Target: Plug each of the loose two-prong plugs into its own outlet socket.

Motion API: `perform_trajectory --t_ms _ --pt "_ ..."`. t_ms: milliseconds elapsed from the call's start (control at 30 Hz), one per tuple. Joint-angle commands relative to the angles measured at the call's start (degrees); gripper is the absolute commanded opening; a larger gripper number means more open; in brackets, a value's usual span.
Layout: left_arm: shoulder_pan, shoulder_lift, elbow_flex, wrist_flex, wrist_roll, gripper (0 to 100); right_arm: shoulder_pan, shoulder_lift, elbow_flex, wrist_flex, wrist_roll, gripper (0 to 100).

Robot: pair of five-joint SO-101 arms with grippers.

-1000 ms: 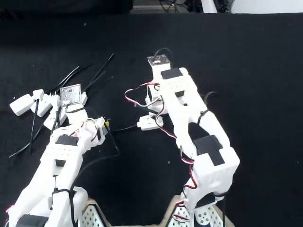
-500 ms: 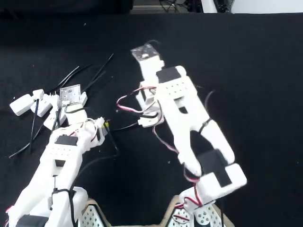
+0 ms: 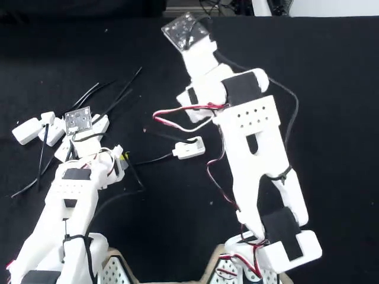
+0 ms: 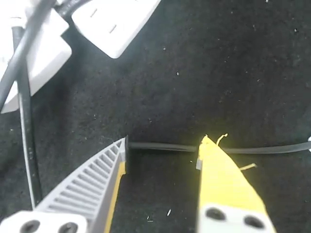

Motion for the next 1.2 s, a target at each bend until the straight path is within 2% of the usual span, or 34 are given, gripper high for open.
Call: perform_trajectory --t_ms 0,300,600,733,867,1167 --pt "-0.2 -1.2 -3.3 -0.2 0.4 24 1.1 -3.4 -3.4 4.4 3.9 31.5" --pt "-0.2 -1.2 -3.3 -0.2 0.4 24 1.1 -8.6 2.5 7.5 13.8 31.5" --pt "-0.2 -1.2 -3.3 -0.2 0.4 24 0.9 -23.7 26.5 6.5 22.4 31.4" --pt "-0.2 -1.2 -3.3 -0.2 0.4 24 1.1 -29.3 36.9 3.7 23.8 30.9" --pt "-0.2 -1.2 -3.3 -0.2 0.4 24 1.1 -30.0 45.8 1.5 28.5 27.0" --pt "-0.2 -1.2 -3.3 -0.2 0.4 24 0.3 -30.0 57.5 -1.2 38.2 27.2"
